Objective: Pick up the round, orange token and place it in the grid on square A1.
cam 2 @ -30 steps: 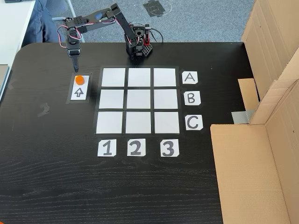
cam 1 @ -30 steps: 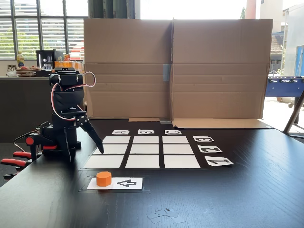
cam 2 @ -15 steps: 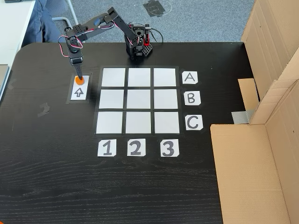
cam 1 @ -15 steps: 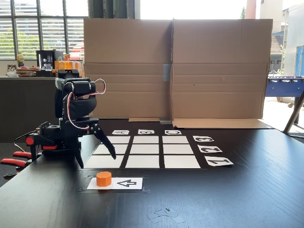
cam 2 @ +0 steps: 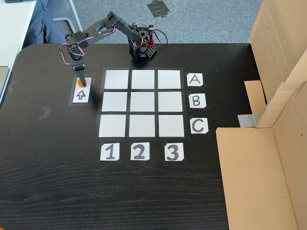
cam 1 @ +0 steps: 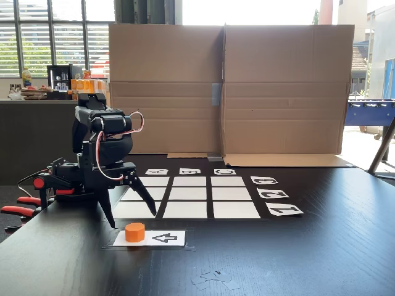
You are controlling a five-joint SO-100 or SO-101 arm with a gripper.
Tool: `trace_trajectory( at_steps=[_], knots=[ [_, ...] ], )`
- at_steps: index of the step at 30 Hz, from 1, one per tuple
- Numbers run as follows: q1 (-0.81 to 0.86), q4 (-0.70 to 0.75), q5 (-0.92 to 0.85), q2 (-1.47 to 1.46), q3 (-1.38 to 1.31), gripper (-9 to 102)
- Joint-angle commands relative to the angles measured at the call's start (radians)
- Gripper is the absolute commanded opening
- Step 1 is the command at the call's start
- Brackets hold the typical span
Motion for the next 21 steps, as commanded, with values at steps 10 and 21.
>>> trace_trajectory(
  at_steps=[10, 21],
  knots=[
    [-0.015, -0.002, 0.012, -0.075, -0.114, 37],
    [-0.026, 0.000, 0.012, -0.091, -0.124, 36]
  ],
)
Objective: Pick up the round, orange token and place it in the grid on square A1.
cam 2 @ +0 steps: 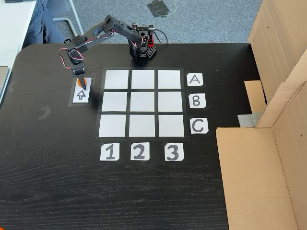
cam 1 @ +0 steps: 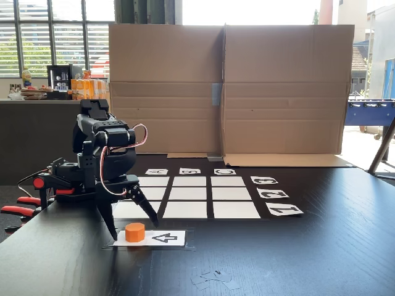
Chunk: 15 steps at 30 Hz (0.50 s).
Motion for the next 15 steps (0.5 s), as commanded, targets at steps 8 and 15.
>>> trace_trajectory(
  at_steps=[8, 15],
  knots=[
    [-0.023, 0.000, 0.077, 0.005, -0.046, 36],
    [-0.031, 0.002, 0.144, 0.000, -0.046, 36]
  ],
)
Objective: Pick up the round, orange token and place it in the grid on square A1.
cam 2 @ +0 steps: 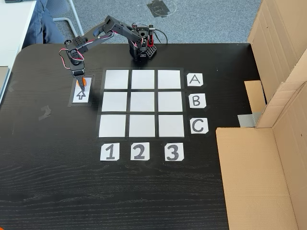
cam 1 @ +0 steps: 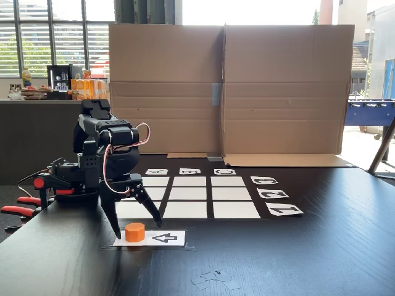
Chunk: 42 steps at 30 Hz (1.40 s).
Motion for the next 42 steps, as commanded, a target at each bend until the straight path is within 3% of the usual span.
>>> trace_trajectory(
  at_steps=[1, 18, 42],
  knots=[
    [-0.015, 0.002, 0.026, 0.005, -0.031, 36],
    [-0.028, 0.003, 0.083, -0.005, -0.026, 32],
    [-0.037, 0.003, 0.077, 0.002, -0.031, 13]
  ],
)
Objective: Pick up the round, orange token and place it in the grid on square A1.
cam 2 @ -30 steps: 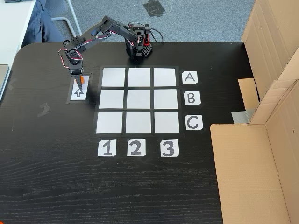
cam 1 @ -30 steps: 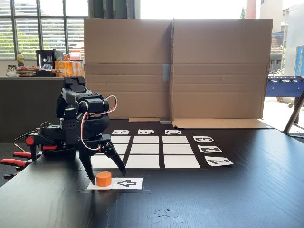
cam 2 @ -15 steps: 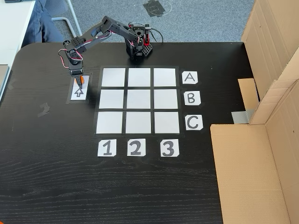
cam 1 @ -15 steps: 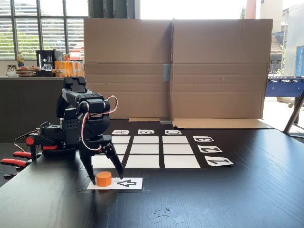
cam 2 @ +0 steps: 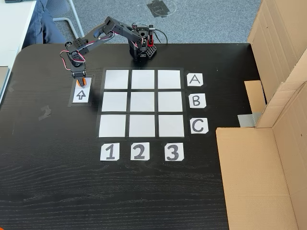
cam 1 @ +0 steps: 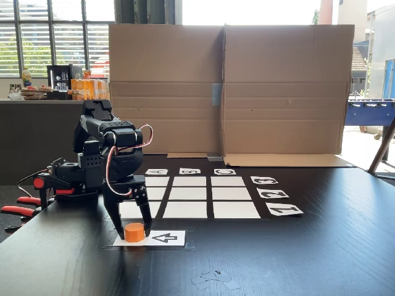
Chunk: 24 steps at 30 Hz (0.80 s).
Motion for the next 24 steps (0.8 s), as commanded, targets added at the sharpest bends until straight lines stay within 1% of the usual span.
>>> trace_trajectory(
  at_steps=[1, 9, 24],
  knots=[
    [-0.015, 0.003, 0.000, 0.023, -0.029, 13],
    [-0.005, 0.015, 0.003, 0.120, -0.029, 13],
    [0.069, 0.034, 0.000, 0.469, 0.063, 13]
  ],
)
